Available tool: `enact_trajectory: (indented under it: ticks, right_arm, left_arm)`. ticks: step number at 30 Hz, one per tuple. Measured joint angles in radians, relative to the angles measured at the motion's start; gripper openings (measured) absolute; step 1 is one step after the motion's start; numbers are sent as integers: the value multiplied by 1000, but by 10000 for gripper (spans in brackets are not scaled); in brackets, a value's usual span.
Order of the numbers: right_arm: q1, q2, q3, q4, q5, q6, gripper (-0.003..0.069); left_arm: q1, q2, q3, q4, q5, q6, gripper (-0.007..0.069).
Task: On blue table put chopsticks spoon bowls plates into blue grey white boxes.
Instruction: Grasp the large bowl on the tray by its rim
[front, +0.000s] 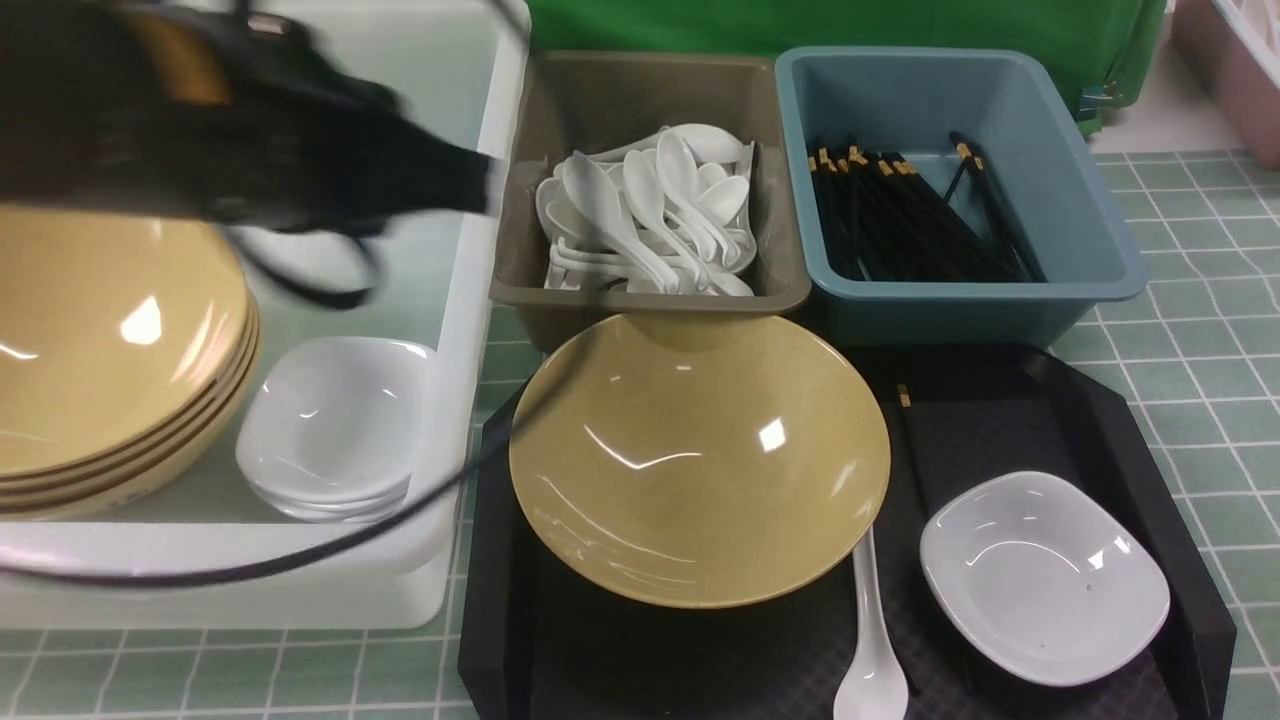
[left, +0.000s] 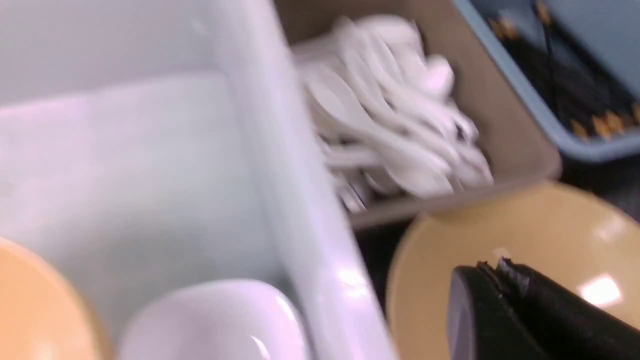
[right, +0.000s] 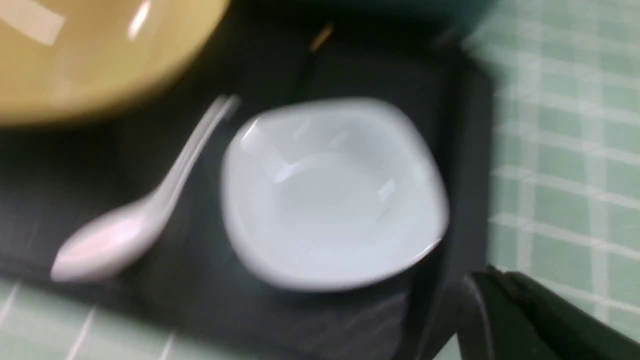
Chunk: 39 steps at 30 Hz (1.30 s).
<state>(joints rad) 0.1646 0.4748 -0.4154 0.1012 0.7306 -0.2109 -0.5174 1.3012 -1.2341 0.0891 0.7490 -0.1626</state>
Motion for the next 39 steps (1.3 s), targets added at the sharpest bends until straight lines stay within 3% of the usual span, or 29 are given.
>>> enact_trajectory:
  ticks: [6, 15, 26, 36, 39]
  right_arm:
    - [109, 73, 48, 11, -108, -31, 35]
    - [149, 73, 95, 14, -183, -31, 35]
    - [149, 73, 95, 14, -208, -30, 35]
    - [149, 73, 95, 14, -216, -30, 36]
    - [149, 73, 95, 14, -216, -30, 37]
  left_arm:
    - [-71, 287, -126, -169, 65, 163, 3]
    - [-107, 537, -136, -271, 79, 278, 3]
    - [-171, 641, -138, -319, 129, 319, 3]
    - [-221, 647, -145, -568, 173, 474, 5]
    - [-217, 630, -159, -557, 212, 490, 6]
